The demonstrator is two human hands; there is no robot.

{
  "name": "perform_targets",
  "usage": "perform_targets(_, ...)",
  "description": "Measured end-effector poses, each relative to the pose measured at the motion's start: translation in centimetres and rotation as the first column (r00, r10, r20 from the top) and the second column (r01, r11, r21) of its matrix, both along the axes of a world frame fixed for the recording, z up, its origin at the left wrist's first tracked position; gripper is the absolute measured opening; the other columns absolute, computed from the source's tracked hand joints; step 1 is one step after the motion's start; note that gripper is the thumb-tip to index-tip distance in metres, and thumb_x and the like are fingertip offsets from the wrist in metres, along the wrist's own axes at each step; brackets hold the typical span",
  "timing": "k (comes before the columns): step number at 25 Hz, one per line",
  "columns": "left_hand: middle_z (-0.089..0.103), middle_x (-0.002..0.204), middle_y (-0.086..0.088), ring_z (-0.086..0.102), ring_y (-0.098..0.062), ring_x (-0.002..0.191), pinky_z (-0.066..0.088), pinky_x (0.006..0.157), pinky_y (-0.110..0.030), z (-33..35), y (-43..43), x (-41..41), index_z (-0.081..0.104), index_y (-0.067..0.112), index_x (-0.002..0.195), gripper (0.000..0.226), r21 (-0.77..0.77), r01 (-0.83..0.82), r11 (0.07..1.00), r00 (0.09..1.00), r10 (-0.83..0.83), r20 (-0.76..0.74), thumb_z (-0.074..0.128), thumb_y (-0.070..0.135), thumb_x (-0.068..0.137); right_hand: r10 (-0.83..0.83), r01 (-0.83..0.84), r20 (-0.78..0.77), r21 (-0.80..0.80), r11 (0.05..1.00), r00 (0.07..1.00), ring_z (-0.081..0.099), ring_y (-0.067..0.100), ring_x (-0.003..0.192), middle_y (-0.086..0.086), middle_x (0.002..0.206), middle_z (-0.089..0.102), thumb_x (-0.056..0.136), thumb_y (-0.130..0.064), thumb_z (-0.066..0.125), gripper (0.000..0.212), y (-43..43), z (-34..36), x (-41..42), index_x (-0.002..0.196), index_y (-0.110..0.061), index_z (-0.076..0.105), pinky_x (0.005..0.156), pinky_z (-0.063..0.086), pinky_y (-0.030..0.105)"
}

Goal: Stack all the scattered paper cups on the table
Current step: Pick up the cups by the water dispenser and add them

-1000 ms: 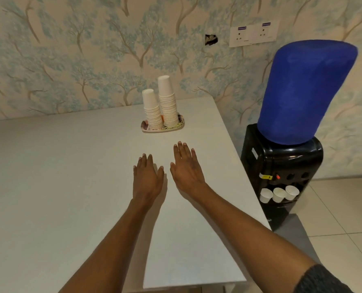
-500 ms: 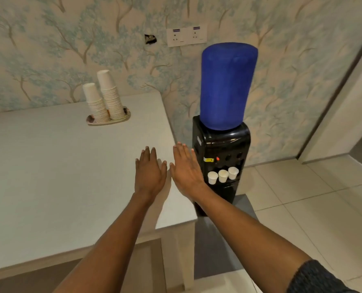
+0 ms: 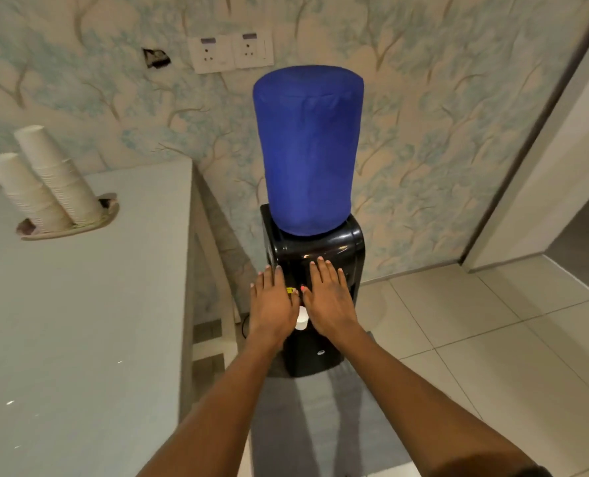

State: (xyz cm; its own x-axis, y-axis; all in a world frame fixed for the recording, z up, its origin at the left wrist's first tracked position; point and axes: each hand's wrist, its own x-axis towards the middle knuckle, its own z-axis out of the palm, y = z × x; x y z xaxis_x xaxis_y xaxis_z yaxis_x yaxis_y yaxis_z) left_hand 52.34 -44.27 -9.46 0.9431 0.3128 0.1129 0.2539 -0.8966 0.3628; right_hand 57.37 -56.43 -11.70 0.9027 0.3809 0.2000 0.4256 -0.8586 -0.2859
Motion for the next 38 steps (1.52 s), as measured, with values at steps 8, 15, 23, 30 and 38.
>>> perform_targets(8,0.016,0.165,-0.007,0.011,-0.023,0.152,0.01,0.123,-0.043,-14.1,-3.2,9.1,0.018,0.016,0.159,0.067,-0.127,-0.166,0.978,0.954,0.126,-0.272,0.043,0.039,0.102,0.145,-0.179,-0.218,-0.144,0.973,0.965,0.015,0.022,0.155,0.008,0.166,0.022,0.103,-0.029,0.042,0.061,-1.7,-13.5,9.7,0.158,-0.012,0.021,0.126,0.005,0.04)
perform_targets(15,0.018,0.164,-0.008,0.013,-0.024,0.152,0.014,0.122,-0.04,-27.1,0.1,12.7,0.019,0.012,0.159,0.067,-0.192,-0.329,0.925,0.886,0.232,-0.401,0.046,0.035,0.102,0.264,-0.358,-0.31,-0.3,0.884,0.913,0.024,0.029,0.15,0.016,0.16,0.029,0.1,-0.017,0.043,0.061,2.8,-28.0,14.7,0.156,-0.004,0.021,0.127,0.007,0.041)
perform_targets(23,0.037,0.156,-0.013,0.035,-0.029,0.143,0.032,0.116,-0.042,-35.2,1.6,12.0,0.029,0.006,0.156,0.058,-0.497,-0.571,0.653,0.82,0.43,-0.378,0.047,0.023,0.103,0.329,-0.413,-0.258,-0.431,0.803,0.908,0.051,0.029,0.123,0.013,0.126,0.058,0.088,-0.012,0.057,0.05,6.2,-36.1,16.5,0.136,-0.006,0.047,0.124,0.019,0.046)
perform_targets(30,0.039,0.154,-0.008,0.038,-0.024,0.141,0.033,0.115,-0.034,-37.9,1.7,11.2,0.028,0.007,0.156,0.08,-0.573,-0.525,0.63,0.85,0.351,-0.392,0.072,0.011,0.088,0.344,-0.378,-0.168,-0.253,0.891,0.924,0.063,0.028,0.107,0.009,0.105,0.069,0.069,0.0,0.073,0.044,5.0,-35.3,15.8,0.112,-0.009,0.065,0.115,0.038,0.042)
perform_targets(38,0.067,0.118,0.018,0.064,-0.001,0.11,0.054,0.078,-0.016,-38.5,0.7,10.2,0.051,0.033,0.134,0.067,-0.926,-0.288,0.243,0.933,0.29,-0.213,0.069,-0.011,0.086,0.48,-0.487,-0.11,-0.048,0.872,0.87,0.063,0.017,0.105,-0.003,0.103,0.069,0.066,-0.011,0.087,0.051,1.5,-31.3,11.1,0.112,-0.019,0.067,0.102,0.05,0.031)
